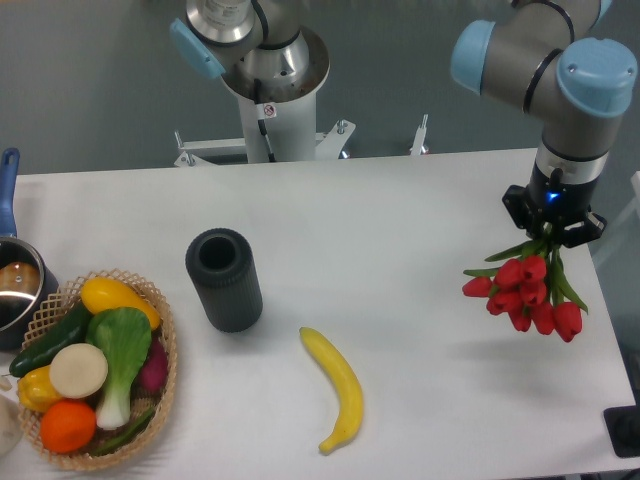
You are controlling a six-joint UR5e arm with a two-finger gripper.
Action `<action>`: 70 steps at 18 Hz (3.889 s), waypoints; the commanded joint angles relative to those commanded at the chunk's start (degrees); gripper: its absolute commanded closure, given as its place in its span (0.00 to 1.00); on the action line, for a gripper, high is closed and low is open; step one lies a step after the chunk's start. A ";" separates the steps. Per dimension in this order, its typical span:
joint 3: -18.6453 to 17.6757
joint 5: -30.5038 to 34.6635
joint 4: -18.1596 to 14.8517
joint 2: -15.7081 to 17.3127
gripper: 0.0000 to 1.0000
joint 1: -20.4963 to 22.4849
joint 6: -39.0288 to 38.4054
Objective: Insert the flowers into the vase
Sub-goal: 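Lift the held red tulip bunch and carry it toward the grey vase, then move the tulips over the vase and lower stems into its opening, then push the tulip stems down into the vase with the gripper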
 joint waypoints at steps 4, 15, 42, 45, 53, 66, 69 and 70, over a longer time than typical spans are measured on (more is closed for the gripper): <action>0.09 -0.88 0.00 -0.09 1.00 -0.61 0.09; -4.30 -27.83 -1.50 8.07 1.00 -0.62 -6.66; -21.79 -77.87 1.41 20.83 1.00 -11.25 -13.62; -23.11 -77.79 1.84 20.92 1.00 -11.25 -13.27; -23.99 -77.78 4.22 19.60 1.00 -11.16 -13.01; -29.61 -76.99 9.58 18.72 1.00 -11.16 -11.87; -31.28 -76.91 9.67 18.63 1.00 -11.08 -9.59; -31.81 -76.91 9.67 18.63 1.00 -11.07 -9.06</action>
